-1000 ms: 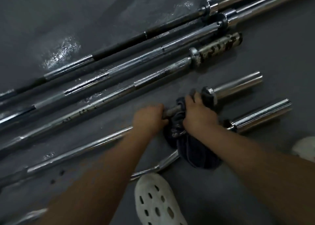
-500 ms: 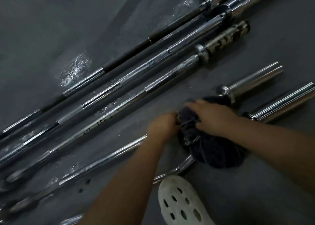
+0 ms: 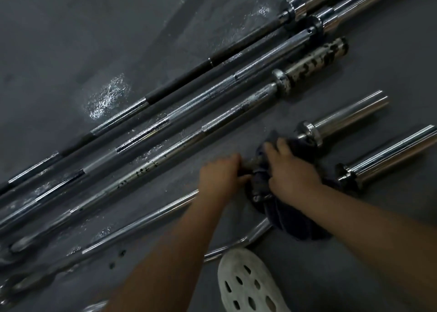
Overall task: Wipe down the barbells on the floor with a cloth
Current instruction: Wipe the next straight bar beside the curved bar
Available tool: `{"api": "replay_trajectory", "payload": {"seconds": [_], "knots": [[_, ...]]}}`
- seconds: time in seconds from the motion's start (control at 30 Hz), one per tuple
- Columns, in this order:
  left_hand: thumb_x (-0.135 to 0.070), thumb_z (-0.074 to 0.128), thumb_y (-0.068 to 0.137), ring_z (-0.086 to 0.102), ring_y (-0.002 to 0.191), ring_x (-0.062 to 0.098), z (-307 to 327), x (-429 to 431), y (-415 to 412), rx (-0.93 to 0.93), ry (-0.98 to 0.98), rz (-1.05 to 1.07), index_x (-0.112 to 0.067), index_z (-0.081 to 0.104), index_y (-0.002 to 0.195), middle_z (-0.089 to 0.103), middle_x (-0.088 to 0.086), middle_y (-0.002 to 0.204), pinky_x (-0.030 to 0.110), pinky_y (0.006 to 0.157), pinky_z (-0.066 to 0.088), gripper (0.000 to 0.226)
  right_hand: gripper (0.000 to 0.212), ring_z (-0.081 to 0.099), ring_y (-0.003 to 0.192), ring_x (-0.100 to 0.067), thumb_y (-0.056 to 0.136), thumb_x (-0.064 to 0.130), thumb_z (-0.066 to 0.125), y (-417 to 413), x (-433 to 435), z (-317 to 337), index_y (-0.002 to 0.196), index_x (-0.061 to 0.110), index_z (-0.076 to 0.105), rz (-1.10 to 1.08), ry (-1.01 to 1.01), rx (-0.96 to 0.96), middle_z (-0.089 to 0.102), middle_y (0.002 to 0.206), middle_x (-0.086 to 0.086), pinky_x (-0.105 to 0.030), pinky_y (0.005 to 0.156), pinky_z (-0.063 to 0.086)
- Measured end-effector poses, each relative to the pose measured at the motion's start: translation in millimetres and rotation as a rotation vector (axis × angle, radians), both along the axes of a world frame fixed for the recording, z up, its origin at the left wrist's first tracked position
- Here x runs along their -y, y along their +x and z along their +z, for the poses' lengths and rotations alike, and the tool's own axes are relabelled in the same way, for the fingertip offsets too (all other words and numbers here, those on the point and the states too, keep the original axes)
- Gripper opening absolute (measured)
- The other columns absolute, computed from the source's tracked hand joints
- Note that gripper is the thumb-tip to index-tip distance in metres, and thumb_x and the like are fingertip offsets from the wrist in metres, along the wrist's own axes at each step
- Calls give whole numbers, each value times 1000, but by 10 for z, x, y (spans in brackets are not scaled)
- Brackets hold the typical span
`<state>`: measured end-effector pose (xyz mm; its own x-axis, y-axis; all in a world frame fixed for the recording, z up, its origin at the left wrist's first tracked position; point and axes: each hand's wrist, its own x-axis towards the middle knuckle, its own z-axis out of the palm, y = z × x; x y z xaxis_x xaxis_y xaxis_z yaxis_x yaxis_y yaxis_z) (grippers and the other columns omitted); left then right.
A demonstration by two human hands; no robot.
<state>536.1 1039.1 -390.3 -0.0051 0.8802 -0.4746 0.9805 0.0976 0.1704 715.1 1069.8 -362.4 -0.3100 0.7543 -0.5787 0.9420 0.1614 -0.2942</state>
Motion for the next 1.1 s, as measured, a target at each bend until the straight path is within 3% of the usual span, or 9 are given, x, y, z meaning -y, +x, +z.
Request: {"api": "replay_trajectory", "payload": {"seconds": [0.1,0.23,0.43,0.5,0.6,0.7,0.8,1.0,1.1], "knots": [[-30,71,81,65,80,35,-50,328,150,-25,143,-14,-17,55,100,66,10,89,34,60,40,28,81,51,128,-31,86,24,60,27,-81,4,154,37,18,172,-77,-118,17,161,-2,-39,97,47],[-30,67,85,65,103,25,25,-138,-67,355,-376,130,-24,63,113,69,4,109,29,76,48,29,76,56,120,-36,87,23,59,233,-103,-26,151,34,21,-79,53,26,14,160,-5,-45,95,48],[-43,59,92,63,98,32,39,397,127,-38,79,45,-20,51,116,65,6,109,35,70,39,34,80,52,128,-32,87,21,58,202,-106,-17,153,35,16,-14,-26,-102,9,163,0,-42,98,47],[-47,57,94,64,98,30,-25,246,34,57,-67,41,-21,54,118,67,6,109,33,72,43,35,77,56,120,-35,88,20,58,311,-123,-62,152,29,15,-193,84,-21,11,161,-4,-44,93,49],[-51,64,90,68,92,31,84,-143,-159,426,-455,161,-18,65,111,71,9,99,34,74,54,39,81,57,120,-35,89,19,55,33,156,4,155,33,9,81,1,-109,4,164,-2,-46,95,50],[-55,56,91,64,99,31,74,-45,-88,56,-155,-16,-23,59,116,67,7,109,36,76,49,41,72,53,126,-32,91,20,54,25,54,45,152,34,19,125,-15,-142,1,165,3,-44,98,48],[-57,44,93,64,86,33,16,418,86,-8,179,25,-20,56,104,66,7,95,38,67,46,40,62,61,112,-35,92,18,56,194,-37,18,148,24,29,-111,139,13,-1,164,-7,-43,85,50],[-41,63,92,61,90,23,81,-175,-170,282,-401,68,-17,63,111,69,11,113,25,67,36,30,84,55,116,-34,89,17,58,-120,239,10,155,36,9,326,56,-71,-13,164,0,-43,89,50],[-51,60,90,62,97,30,51,-12,-149,58,-157,-33,-23,57,106,67,7,108,32,68,39,32,65,55,123,-32,89,13,56,44,-66,89,148,29,33,141,106,-30,-4,166,4,-44,91,52]]}}
